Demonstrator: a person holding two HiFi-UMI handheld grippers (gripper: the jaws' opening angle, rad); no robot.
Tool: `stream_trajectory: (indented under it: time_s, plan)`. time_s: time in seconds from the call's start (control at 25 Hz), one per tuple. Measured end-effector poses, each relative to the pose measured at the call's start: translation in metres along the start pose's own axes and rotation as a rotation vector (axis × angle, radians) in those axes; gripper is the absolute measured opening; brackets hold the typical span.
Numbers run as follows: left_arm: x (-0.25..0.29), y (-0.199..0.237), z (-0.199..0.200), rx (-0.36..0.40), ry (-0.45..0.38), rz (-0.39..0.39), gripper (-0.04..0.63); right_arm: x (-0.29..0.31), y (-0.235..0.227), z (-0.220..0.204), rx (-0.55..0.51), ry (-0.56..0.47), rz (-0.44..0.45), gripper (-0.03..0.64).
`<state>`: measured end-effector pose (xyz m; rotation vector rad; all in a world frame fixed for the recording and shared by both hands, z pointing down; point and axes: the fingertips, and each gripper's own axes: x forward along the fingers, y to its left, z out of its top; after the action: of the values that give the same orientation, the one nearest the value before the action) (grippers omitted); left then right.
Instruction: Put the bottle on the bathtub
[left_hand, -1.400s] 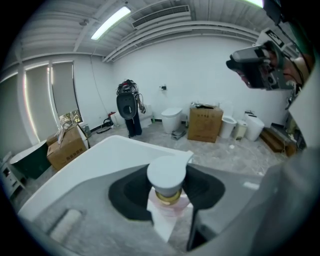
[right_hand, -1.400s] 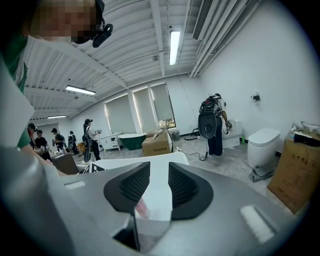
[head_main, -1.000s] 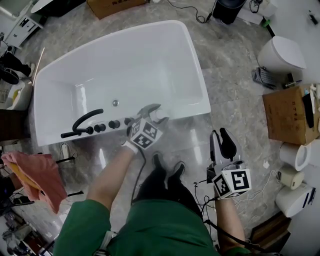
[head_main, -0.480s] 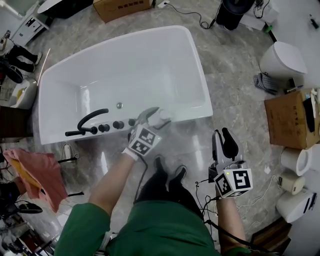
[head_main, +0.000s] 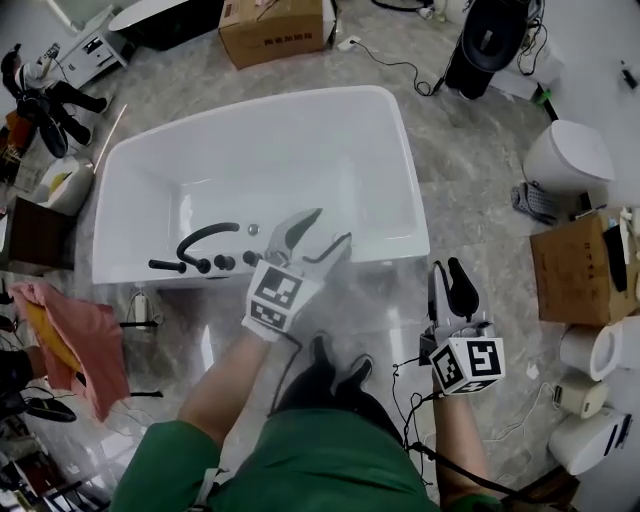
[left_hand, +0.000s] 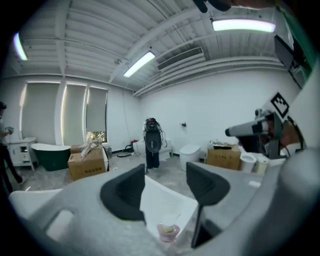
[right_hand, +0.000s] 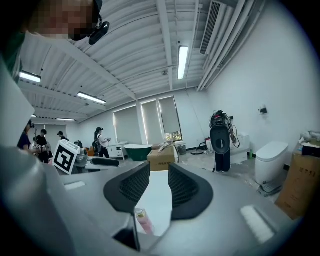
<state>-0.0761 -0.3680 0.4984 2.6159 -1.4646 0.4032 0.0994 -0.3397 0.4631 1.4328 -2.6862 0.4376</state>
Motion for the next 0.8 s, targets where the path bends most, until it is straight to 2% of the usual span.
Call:
stream_trajectory:
  time_s: [0.28, 0.44, 0.8]
  plan:
    - [-0.049, -0.016, 0.073, -0.022, -0.089, 0.059, 0.258, -0.027, 0.020, 0.052, -0.051, -0.097, 0.008, 0.098]
    - [-0.078, -0.024, 0.109, -0.007, -0.155, 0.088, 0.219, -0.042, 0.030, 0.078, -0.068, -0.142, 0.012, 0.098]
    - [-0.125, -0.050, 0.160, 0.026, -0.269, 0.128, 0.196, -0.080, 0.051, 0.111, -0.131, -0.203, 0.011, 0.098]
